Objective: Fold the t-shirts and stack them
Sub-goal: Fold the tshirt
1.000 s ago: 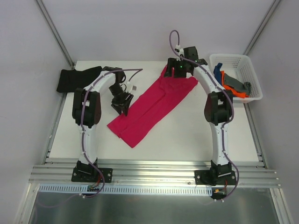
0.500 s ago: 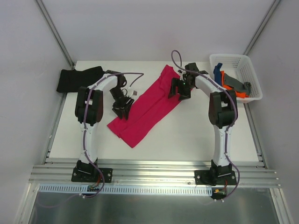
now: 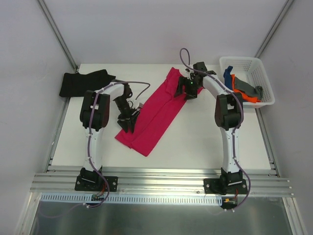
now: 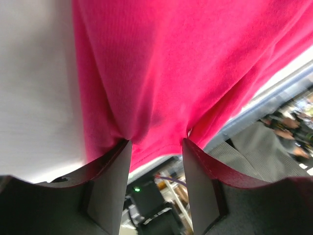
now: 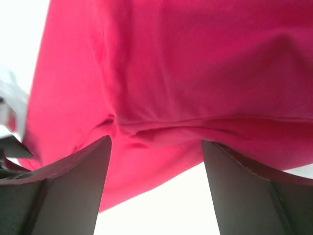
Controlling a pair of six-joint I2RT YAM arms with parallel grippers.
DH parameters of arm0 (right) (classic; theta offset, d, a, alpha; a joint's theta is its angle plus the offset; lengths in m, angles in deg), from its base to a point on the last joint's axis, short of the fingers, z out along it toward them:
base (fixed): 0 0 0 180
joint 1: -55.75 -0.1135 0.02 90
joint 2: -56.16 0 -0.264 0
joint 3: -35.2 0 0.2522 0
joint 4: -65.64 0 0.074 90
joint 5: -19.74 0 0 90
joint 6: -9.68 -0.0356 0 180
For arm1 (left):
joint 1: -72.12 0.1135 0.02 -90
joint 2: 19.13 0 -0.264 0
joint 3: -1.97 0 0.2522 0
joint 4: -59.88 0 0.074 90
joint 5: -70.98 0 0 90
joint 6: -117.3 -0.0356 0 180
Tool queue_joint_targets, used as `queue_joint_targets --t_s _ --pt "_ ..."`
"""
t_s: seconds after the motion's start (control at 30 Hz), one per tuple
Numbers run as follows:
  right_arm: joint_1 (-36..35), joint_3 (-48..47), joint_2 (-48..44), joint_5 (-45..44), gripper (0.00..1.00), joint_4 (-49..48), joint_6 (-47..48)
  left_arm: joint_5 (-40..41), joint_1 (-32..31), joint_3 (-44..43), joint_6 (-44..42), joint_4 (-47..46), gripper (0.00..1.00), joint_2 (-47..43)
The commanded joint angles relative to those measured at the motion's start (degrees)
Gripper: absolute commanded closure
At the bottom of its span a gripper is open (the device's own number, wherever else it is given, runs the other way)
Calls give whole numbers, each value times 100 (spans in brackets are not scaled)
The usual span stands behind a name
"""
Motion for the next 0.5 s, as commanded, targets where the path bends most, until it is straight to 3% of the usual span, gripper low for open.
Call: queue_joint_targets --t_s 0.0,0.47 --pt "88 -394 334 10 21 -53 -47 -222 -4 378 29 -12 53 -50" --pt "-70 -1353 1037 573 21 -378 -355 -565 -442 1636 328 -425 54 -894"
